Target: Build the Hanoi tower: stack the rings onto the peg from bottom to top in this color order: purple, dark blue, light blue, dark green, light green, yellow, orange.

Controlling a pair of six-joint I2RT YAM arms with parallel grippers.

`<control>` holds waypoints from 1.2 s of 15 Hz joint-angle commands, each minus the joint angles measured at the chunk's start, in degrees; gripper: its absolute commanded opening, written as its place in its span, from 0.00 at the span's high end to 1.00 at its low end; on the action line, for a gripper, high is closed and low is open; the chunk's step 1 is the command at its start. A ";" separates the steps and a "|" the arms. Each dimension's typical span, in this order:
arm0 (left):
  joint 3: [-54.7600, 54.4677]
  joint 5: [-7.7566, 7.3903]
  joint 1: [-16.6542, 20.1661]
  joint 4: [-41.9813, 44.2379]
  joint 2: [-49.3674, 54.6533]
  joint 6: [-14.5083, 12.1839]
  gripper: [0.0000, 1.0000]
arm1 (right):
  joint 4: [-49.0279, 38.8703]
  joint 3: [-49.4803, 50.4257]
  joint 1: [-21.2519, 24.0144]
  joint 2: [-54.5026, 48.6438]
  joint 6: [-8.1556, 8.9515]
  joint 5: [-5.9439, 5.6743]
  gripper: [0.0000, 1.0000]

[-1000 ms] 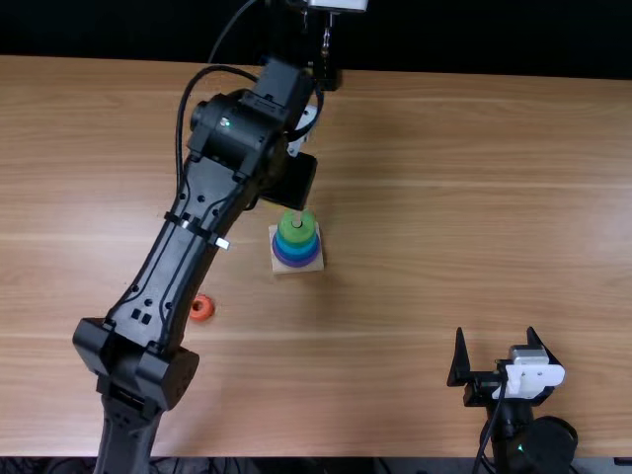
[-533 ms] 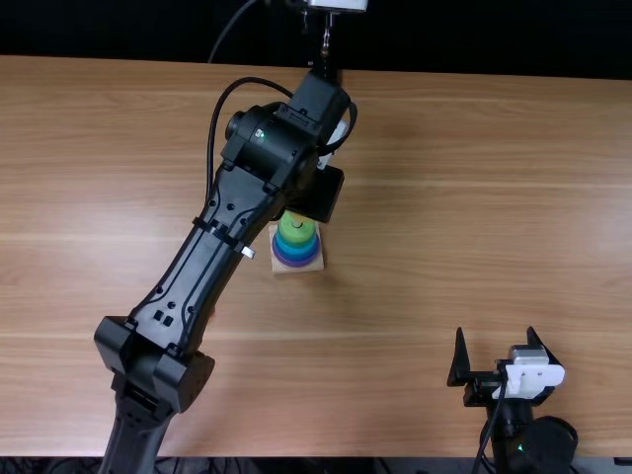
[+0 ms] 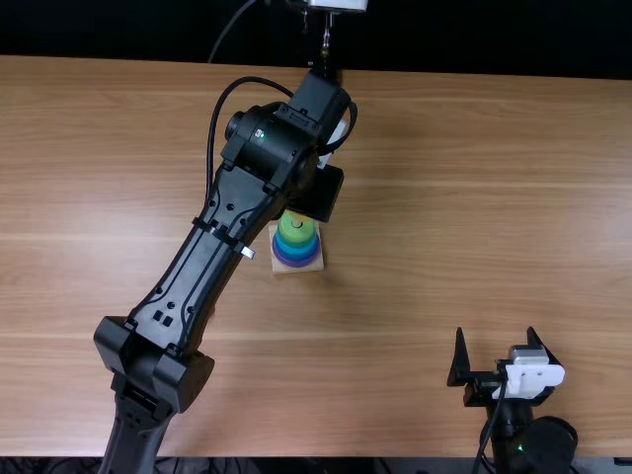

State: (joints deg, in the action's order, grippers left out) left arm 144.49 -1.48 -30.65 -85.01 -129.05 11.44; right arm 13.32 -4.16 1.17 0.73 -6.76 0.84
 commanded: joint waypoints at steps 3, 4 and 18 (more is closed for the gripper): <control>-0.52 0.95 1.39 0.11 -0.50 0.58 1.00 | 3.93 3.20 0.32 -0.73 -0.09 0.32 0.00; -1.14 0.95 1.65 0.00 -0.41 0.58 1.00 | 3.93 3.20 0.32 -0.73 -0.09 0.32 0.00; -2.28 -0.11 2.44 0.43 -0.41 0.69 1.00 | 3.93 3.20 0.32 -0.73 -0.09 0.32 0.00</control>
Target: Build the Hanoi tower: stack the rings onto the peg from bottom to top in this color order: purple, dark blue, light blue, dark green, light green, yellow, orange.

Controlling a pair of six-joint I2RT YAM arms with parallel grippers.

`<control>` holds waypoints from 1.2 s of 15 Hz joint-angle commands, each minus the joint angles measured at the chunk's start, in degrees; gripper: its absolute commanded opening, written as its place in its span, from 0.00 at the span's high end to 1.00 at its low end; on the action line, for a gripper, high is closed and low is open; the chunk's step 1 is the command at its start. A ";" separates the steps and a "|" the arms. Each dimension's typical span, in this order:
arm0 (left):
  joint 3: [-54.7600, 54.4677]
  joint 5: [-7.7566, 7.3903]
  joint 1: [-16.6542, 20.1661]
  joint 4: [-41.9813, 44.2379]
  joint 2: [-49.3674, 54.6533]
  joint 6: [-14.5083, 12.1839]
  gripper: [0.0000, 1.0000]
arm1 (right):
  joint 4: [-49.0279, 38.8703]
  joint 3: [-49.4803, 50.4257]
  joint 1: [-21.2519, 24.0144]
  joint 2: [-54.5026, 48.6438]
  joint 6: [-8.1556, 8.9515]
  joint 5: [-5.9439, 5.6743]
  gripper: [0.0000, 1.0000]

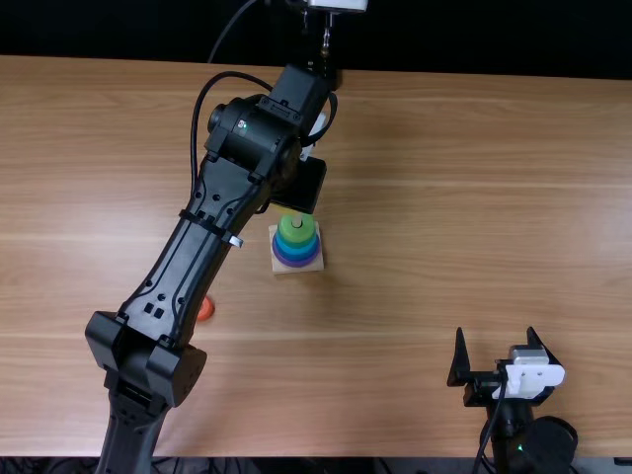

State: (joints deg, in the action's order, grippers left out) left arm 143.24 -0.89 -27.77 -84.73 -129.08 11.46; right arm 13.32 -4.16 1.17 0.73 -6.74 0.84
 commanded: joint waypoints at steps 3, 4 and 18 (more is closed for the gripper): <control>-1.03 -0.70 -0.80 0.04 -0.39 0.66 1.00 | 3.93 3.20 0.32 -0.73 -0.11 0.32 0.00; -1.03 -0.70 -0.88 0.04 -0.39 0.66 1.00 | 3.93 3.20 0.32 -0.73 -0.11 0.32 0.00; -5.25 -0.59 -2.29 0.25 -0.65 0.66 1.00 | 3.93 3.20 0.32 -0.73 -0.11 0.32 0.00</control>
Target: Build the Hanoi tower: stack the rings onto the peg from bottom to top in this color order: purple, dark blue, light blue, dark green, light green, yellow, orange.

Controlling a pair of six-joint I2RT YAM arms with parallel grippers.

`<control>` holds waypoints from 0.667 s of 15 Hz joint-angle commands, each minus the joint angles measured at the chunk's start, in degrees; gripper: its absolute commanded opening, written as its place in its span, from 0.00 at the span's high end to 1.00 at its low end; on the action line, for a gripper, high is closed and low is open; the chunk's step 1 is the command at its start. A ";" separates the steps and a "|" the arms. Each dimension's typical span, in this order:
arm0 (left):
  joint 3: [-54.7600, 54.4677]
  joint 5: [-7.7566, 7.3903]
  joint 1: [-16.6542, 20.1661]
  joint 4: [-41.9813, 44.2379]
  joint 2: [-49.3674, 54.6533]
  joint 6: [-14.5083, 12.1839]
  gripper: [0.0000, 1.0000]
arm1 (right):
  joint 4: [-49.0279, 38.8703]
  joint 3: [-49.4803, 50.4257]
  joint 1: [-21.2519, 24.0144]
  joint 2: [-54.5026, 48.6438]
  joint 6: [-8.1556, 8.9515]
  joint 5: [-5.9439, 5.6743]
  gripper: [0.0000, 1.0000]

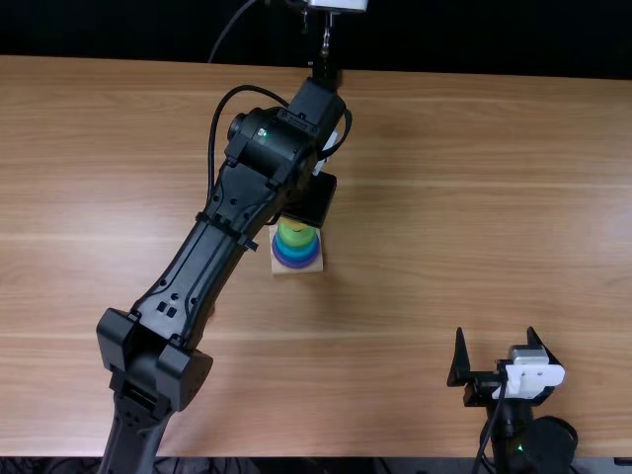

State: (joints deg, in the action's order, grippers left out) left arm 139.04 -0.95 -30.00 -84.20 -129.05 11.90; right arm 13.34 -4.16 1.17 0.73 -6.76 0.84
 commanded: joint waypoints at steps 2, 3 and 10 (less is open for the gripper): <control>-1.85 -0.53 0.03 -0.17 -0.94 0.12 1.00 | 3.91 3.20 0.32 -0.73 -0.09 0.32 0.00; -1.85 -0.53 -0.06 -0.17 -0.94 0.02 0.85 | 3.91 3.20 0.32 -0.73 -0.09 0.32 0.00; 2.46 -0.31 0.47 -0.38 -0.94 -1.25 0.00 | 3.91 3.20 0.32 -0.73 -0.09 0.32 0.00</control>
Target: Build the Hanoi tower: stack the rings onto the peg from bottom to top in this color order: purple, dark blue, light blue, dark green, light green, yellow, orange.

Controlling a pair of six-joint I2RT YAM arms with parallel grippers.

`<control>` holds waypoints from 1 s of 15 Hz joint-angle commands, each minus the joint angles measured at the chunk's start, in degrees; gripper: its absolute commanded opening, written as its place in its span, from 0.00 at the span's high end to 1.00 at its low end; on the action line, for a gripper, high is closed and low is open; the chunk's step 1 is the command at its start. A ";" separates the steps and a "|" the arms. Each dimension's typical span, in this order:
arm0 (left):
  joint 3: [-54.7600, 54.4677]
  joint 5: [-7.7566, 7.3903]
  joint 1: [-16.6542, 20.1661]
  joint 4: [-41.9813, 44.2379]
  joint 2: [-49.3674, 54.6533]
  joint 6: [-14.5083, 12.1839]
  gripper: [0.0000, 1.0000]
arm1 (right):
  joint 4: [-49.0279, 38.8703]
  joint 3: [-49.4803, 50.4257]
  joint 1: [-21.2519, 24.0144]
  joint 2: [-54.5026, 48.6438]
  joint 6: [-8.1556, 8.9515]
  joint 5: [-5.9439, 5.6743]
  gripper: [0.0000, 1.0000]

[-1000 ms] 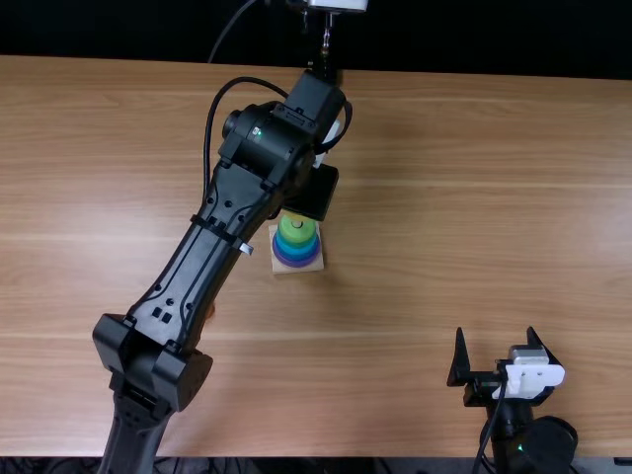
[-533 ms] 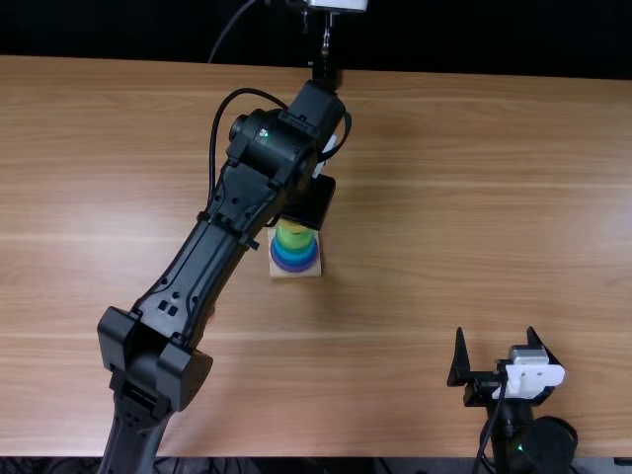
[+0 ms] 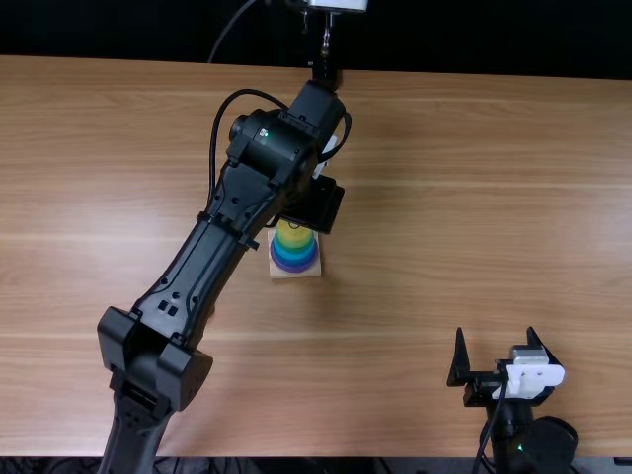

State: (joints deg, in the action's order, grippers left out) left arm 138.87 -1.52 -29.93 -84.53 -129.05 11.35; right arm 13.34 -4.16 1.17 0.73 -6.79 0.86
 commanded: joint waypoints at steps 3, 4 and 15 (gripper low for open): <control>7.65 2.05 2.77 0.16 0.65 -5.13 0.00 | 3.91 3.20 0.32 -0.73 -0.07 0.30 0.00; 7.29 3.10 3.65 0.68 3.28 -6.40 0.00 | 3.91 3.20 0.32 -0.73 -0.07 0.30 0.00; -70.31 2.36 15.61 52.15 41.34 -5.76 0.00 | 3.91 3.20 0.32 -0.73 -0.07 0.30 0.00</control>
State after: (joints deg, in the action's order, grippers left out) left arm 69.14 1.30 -14.85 -32.71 -89.54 5.98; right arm 13.32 -4.16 1.17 0.73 -6.76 0.84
